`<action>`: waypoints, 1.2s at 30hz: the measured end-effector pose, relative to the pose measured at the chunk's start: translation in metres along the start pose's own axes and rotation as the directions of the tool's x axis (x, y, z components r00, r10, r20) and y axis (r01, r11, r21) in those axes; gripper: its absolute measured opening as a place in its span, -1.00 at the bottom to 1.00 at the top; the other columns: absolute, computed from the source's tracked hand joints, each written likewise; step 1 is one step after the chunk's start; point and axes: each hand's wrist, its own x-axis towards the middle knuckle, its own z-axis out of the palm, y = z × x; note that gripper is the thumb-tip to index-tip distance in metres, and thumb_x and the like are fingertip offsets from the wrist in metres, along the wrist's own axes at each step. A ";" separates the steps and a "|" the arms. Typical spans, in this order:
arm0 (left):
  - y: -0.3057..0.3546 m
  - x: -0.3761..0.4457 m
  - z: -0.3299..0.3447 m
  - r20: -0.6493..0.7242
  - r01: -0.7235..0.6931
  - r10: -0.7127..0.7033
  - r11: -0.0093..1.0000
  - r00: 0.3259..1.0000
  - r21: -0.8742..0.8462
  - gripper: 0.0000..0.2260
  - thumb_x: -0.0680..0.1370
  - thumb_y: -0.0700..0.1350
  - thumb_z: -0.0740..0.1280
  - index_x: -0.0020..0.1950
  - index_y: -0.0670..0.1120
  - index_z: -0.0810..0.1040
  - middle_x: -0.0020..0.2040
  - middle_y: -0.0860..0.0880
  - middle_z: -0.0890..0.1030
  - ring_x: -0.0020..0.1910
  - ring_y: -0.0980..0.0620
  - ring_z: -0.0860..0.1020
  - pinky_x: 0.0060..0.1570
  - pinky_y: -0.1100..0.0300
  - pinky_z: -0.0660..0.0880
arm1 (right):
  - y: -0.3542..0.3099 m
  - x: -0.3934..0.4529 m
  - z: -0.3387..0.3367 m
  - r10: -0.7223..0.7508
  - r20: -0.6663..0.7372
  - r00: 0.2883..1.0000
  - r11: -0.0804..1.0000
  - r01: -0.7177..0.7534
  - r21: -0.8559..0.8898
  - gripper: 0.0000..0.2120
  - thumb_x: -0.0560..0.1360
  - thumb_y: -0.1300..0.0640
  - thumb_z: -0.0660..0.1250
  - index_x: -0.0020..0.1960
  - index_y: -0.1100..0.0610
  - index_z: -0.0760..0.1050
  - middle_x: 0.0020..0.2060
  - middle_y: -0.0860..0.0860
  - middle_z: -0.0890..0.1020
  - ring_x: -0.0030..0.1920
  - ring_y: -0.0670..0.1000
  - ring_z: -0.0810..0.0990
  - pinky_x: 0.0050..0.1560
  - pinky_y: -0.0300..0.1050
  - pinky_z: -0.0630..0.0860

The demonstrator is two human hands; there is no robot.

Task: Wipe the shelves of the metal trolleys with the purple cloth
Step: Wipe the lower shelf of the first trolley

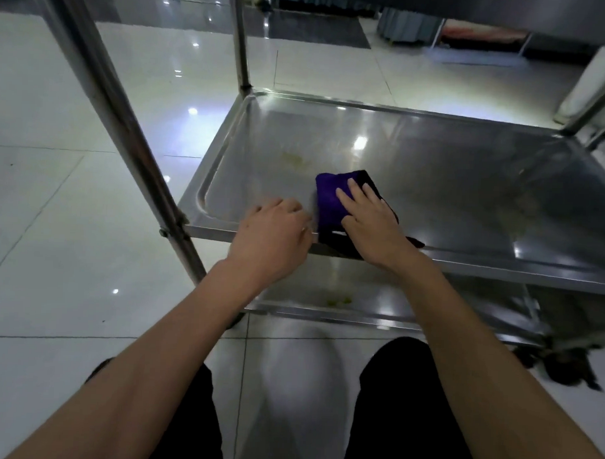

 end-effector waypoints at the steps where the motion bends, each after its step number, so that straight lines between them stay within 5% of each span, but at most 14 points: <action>1: 0.009 0.005 0.003 0.028 -0.010 0.010 1.000 1.000 -0.011 -0.71 0.64 0.01 0.16 0.19 -0.01 0.63 0.18 0.03 0.59 0.14 -0.01 0.53 0.14 0.02 0.45 | 0.016 -0.006 -0.004 0.025 0.005 1.000 0.999 -0.025 -0.030 -0.46 0.67 0.04 -0.05 0.64 0.01 -0.03 0.64 0.02 -0.08 0.62 0.11 -0.13 0.57 0.13 -0.06; 8: 0.039 0.025 0.009 0.047 0.078 -0.082 0.994 0.996 0.075 -0.71 0.63 -0.01 0.18 -0.09 -0.12 0.63 -0.05 -0.06 0.55 -0.08 -0.10 0.54 -0.14 0.07 0.42 | 0.103 -0.051 -0.038 0.211 -0.064 0.975 0.977 -0.208 0.044 -0.46 0.69 0.15 0.09 0.63 0.04 0.06 0.63 0.06 0.00 0.63 0.11 -0.10 0.59 0.20 -0.07; 12: 0.037 0.022 0.014 -0.021 -0.012 0.014 0.997 1.000 0.080 -0.75 0.61 -0.04 0.24 -0.14 -0.11 0.63 -0.11 -0.06 0.58 -0.14 -0.13 0.54 -0.14 0.06 0.33 | 0.134 -0.062 -0.043 0.288 -0.070 0.955 0.958 -0.288 0.015 -0.45 0.69 0.12 0.08 0.64 0.01 0.01 0.64 0.04 -0.05 0.62 0.11 -0.14 0.59 0.20 -0.09; 16: 0.026 0.015 0.021 -0.124 -0.102 0.111 0.992 0.986 0.077 -0.76 0.61 -0.06 0.28 -0.17 -0.09 0.66 -0.11 -0.03 0.64 -0.23 -0.11 0.56 -0.09 0.05 0.31 | 0.142 -0.055 -0.034 0.231 0.068 0.971 0.965 -0.220 -0.141 -0.47 0.69 -0.01 0.00 0.63 0.00 0.01 0.62 0.01 -0.25 0.59 0.15 -0.33 0.53 0.27 -0.18; 21: 0.021 0.006 0.025 -0.141 -0.081 0.089 0.995 0.986 0.067 -0.77 0.62 -0.05 0.28 -0.11 -0.05 0.70 -0.04 0.02 0.67 -0.17 -0.11 0.60 0.02 0.01 0.38 | 0.107 -0.039 -0.017 0.233 0.072 0.970 0.970 -0.226 -0.087 -0.39 0.63 -0.15 -0.11 0.63 -0.11 -0.20 0.60 -0.03 -0.33 0.57 0.12 -0.39 0.51 0.19 -0.29; 26: -0.005 -0.010 0.020 -0.110 -0.124 0.122 0.992 0.986 -0.015 -0.81 0.62 0.00 0.30 0.11 0.03 0.69 0.14 0.06 0.66 0.10 -0.05 0.60 0.16 -0.05 0.40 | 0.052 -0.013 0.004 0.163 0.075 0.984 0.986 -0.159 -0.049 -0.37 0.61 -0.16 -0.15 0.61 -0.11 -0.29 0.59 -0.04 -0.36 0.55 0.08 -0.43 0.49 0.12 -0.38; 36: -0.078 -0.077 -0.002 -0.263 0.241 -0.217 0.969 0.940 0.062 -0.79 0.55 -0.05 0.32 0.09 -0.05 0.70 0.02 -0.07 0.62 0.06 -0.17 0.52 -0.02 -0.05 0.50 | -0.052 0.037 0.031 -0.054 0.074 0.996 0.998 0.057 -0.040 -0.37 0.61 -0.15 -0.14 0.64 -0.07 -0.19 0.62 -0.01 -0.27 0.58 0.09 -0.38 0.46 0.15 -0.42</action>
